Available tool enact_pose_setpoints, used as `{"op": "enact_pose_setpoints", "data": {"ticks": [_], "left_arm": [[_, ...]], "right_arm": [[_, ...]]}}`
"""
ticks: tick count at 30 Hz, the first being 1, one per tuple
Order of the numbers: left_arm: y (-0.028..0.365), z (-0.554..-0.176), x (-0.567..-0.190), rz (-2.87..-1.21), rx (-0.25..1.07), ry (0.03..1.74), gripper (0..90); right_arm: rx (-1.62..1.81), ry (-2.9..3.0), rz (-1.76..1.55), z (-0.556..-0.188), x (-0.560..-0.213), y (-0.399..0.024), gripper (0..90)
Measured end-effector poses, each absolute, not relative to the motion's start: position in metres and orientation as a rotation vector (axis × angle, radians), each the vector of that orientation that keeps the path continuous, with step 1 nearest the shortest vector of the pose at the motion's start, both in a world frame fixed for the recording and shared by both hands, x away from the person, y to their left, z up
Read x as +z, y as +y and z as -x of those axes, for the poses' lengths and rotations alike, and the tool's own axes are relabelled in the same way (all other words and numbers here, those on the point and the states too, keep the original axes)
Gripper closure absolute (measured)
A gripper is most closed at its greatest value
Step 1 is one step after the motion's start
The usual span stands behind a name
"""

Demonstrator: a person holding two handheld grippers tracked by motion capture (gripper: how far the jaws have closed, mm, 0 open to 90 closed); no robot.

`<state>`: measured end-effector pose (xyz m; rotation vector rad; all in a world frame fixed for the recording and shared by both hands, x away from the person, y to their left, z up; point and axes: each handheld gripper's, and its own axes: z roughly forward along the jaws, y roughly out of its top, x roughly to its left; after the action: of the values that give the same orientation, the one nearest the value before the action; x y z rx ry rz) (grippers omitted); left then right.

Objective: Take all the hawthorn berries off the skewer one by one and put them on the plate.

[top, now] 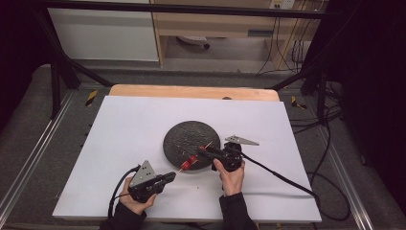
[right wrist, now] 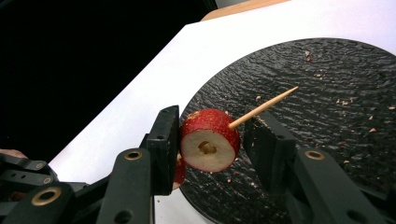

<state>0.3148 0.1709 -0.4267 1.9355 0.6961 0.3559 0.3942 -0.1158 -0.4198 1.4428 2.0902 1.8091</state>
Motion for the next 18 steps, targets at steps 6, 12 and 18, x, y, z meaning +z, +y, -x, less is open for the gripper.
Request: {"op": "enact_pose_setpoints", "data": {"ticks": [6,12,18], "left_arm": [[0.173,-0.316,-0.424,-1.934,0.352,0.701,88.4],[0.174,-0.315,-0.421,-1.934,0.364,0.699,88.5],[0.175,-0.315,-0.419,-1.933,0.377,0.698,88.6]], "right_arm": [[1.789,2.101,-1.421,-0.395,-0.418,-0.115,57.2],[1.766,2.124,-1.382,-0.398,-0.409,-0.112,57.5],[1.774,2.146,-1.375,-0.402,-0.407,-0.111,57.6]]}}
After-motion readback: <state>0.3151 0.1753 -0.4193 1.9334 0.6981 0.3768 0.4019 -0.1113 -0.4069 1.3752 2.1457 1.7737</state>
